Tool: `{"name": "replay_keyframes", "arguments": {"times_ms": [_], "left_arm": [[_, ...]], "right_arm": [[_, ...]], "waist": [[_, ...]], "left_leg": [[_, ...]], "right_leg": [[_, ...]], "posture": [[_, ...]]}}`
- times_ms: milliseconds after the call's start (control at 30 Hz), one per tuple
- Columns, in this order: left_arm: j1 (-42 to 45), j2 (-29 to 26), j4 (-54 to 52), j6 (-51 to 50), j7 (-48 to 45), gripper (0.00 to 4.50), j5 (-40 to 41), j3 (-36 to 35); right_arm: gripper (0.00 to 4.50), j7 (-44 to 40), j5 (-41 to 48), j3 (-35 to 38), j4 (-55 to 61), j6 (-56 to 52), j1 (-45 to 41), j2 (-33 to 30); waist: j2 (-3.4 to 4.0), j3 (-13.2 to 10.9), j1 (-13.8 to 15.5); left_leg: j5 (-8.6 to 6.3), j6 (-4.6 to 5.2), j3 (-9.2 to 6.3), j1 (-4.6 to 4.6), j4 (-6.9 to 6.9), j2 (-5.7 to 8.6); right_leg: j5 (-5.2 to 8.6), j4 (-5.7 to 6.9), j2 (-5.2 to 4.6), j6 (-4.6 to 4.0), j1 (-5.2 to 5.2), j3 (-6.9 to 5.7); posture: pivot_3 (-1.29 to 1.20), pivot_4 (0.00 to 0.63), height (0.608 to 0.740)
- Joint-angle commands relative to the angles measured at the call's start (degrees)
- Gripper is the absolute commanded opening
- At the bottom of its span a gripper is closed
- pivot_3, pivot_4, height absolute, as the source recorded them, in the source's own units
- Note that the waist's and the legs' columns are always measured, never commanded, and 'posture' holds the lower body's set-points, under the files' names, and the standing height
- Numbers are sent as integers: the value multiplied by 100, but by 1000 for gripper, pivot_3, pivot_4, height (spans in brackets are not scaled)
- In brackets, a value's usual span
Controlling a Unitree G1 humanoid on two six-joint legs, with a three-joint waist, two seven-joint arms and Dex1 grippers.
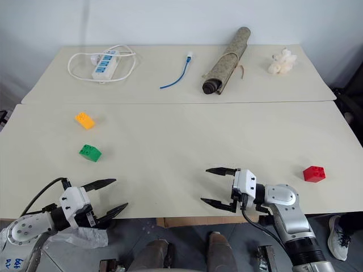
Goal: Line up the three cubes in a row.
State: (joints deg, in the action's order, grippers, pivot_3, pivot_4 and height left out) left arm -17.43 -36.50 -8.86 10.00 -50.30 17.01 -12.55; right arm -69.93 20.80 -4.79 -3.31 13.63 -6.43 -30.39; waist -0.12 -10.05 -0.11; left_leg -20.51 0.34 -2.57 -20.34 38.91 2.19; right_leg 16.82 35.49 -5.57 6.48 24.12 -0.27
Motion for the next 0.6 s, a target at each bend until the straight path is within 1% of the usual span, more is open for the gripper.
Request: {"name": "replay_keyframes", "arguments": {"times_ms": [33,133,233,333,400,500,600], "left_arm": [[-75,78,-318,-138,65,4473,355,-188],[-77,31,-628,-471,-21,4473,678,-174],[135,58,-905,-975,25,4473,1078,-74],[428,31,-1043,-1055,-53,4473,932,214],[775,12,-1060,-1063,-111,4473,778,446],[1115,55,-986,-1099,-109,4473,707,634],[1441,166,-650,-1049,-190,4473,661,827]], "right_arm": [[4500,44,101,-5,268,-16,16,48],[4500,221,165,137,274,-64,-23,98],[4500,762,653,619,477,-622,-143,180],[4500,1066,887,1020,781,-937,-111,56],[4500,1455,1024,1557,1091,-1160,79,-107],[4500,2038,1043,2487,1486,-1321,597,-345],[4500,2602,1151,3782,1580,-1469,1279,-491]], "waist": [[0,0,-1],[0,0,1],[1,-1,10],[3,-2,28],[5,-3,55],[5,-3,105],[6,-2,146]], "left_leg": [[0,0,0,0,0,0],[0,0,-1,0,0,-1],[0,0,-1,0,2,0],[0,0,-2,-1,4,3],[0,0,-4,-2,2,3],[0,0,-6,-5,-1,4],[-1,2,-2,-6,-6,5]], "right_leg": [[0,0,0,0,0,0],[0,0,0,0,0,0],[0,1,-2,0,0,2],[0,2,-5,0,0,1],[0,-1,-4,0,-1,-1],[0,-6,-2,0,-1,-5],[0,-14,1,1,-1,-3]], "posture": [[0,150,740],[0,150,740],[0,150,740],[0,150,740],[0,150,740],[0,150,740],[0,150,740]]}}
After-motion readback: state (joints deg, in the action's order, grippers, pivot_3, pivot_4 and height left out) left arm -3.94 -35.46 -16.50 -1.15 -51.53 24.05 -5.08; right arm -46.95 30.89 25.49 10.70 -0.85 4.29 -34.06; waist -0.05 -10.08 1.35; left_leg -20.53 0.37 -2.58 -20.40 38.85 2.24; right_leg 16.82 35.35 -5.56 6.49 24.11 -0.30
